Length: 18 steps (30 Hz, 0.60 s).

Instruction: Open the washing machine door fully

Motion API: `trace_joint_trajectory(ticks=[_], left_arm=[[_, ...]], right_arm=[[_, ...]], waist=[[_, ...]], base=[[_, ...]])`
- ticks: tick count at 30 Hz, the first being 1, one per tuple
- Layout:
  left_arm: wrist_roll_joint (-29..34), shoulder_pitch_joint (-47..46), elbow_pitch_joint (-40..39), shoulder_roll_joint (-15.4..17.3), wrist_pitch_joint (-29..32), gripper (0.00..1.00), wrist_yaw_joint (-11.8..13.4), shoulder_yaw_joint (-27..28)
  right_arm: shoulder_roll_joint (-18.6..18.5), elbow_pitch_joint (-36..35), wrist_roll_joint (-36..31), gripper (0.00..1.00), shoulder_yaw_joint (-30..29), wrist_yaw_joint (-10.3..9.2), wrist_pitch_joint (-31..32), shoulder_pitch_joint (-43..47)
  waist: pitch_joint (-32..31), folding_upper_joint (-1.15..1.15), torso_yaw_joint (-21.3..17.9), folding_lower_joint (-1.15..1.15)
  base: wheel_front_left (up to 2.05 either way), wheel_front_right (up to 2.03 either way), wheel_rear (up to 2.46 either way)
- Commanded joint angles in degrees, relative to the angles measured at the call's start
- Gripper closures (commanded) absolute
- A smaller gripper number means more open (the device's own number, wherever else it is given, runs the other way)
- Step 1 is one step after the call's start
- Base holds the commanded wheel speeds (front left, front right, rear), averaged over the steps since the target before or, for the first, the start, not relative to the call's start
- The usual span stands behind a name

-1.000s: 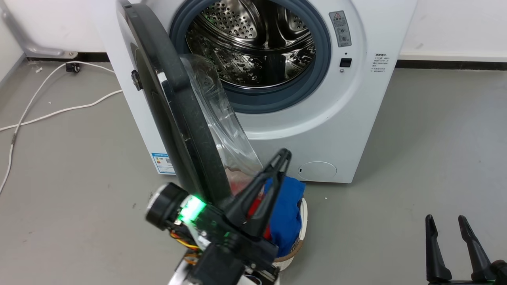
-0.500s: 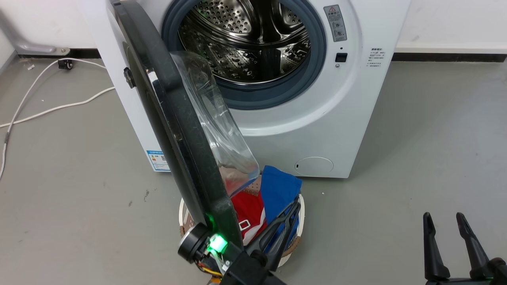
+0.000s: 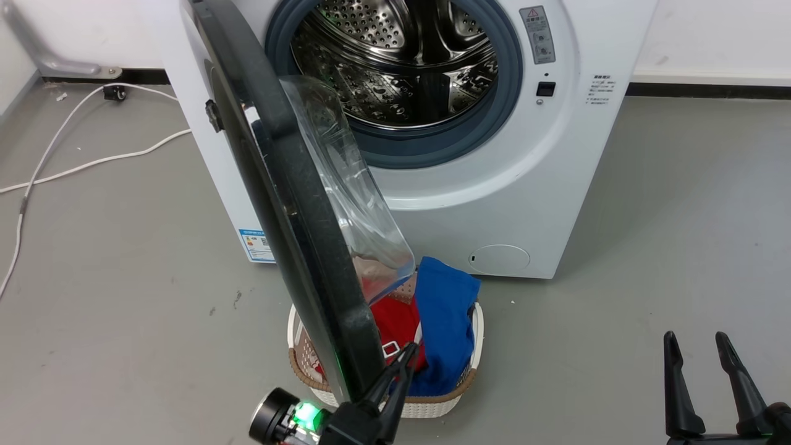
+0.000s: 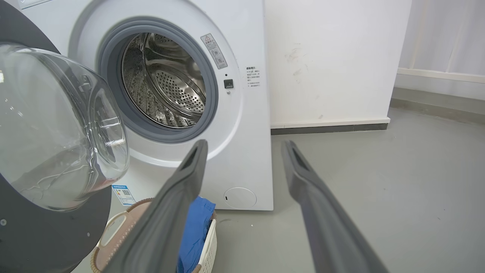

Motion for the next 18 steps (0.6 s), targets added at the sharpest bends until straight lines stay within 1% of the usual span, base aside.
trace_joint_trajectory(ticks=[1,13,18], left_arm=[[-0.35,0.87,0.11,0.13,-0.16,1.0,0.52,0.57],[-1.47,4.31,-1.92,2.01,0.02,1.0,4.05,6.68],[-1.45,5.44,-2.94,2.35,-0.02,1.0,4.28,7.96]], right_arm=[[0.1,0.0,0.1,0.0,-0.16,0.01,-0.12,-0.22],[0.1,0.42,0.44,0.0,-0.01,0.01,-0.12,0.68],[0.1,0.55,0.54,0.0,-0.03,0.01,-0.12,0.87]], waist=[[0.01,0.0,0.38,0.0],[-0.23,0.0,3.2,0.0],[-0.07,0.0,4.46,0.0]], base=[[0.0,0.0,0.0],[0.0,0.0,0.0],[0.0,0.0,0.0]])
